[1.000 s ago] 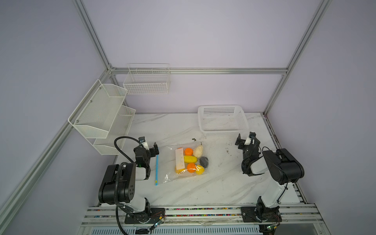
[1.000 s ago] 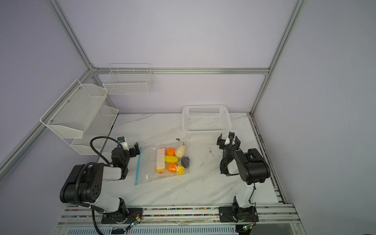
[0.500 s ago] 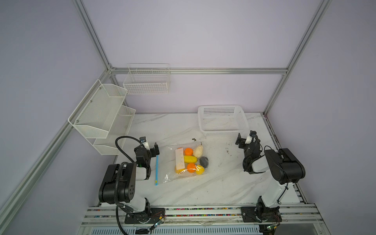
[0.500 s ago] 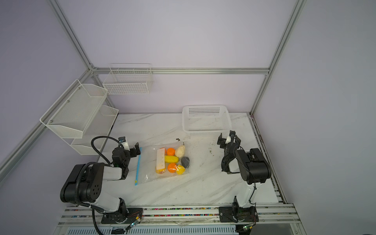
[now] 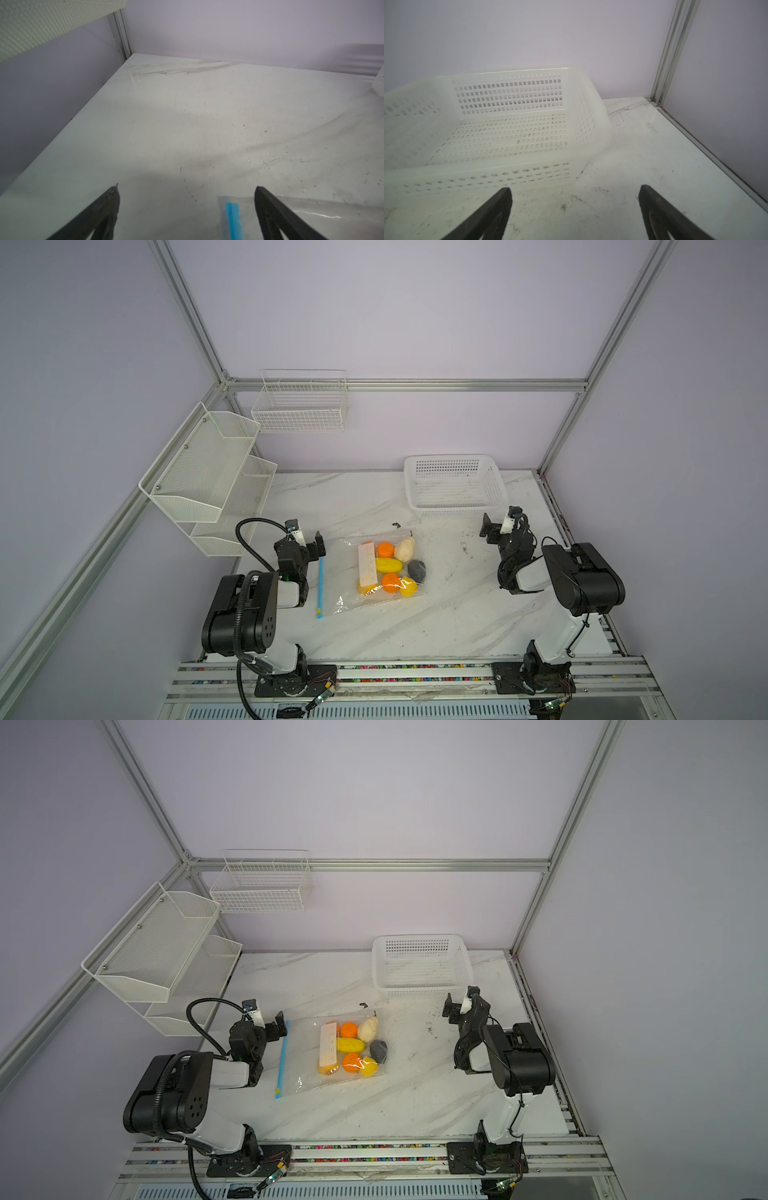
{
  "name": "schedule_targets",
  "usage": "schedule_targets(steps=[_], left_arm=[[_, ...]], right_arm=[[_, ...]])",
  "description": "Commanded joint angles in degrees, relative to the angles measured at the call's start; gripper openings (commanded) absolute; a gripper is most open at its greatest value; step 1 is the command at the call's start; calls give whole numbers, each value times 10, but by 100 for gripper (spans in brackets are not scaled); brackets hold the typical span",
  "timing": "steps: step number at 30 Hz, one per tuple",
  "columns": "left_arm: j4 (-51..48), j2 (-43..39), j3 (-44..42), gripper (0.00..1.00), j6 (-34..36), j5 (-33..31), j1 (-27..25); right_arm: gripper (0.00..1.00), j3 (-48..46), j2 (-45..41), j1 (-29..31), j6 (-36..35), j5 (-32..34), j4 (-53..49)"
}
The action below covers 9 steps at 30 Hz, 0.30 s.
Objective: Place the food in the zip-top bag and seal the zipper
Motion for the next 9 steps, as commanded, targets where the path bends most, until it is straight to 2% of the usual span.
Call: schedule_targets(steps=[1, 9], left_arm=[[27, 1, 8, 100, 11, -5, -2], [28, -2, 5, 100, 11, -5, -2]], right_arm=[[97, 15, -7, 0, -10, 7, -4], [97, 12, -8, 0, -8, 0, 1]])
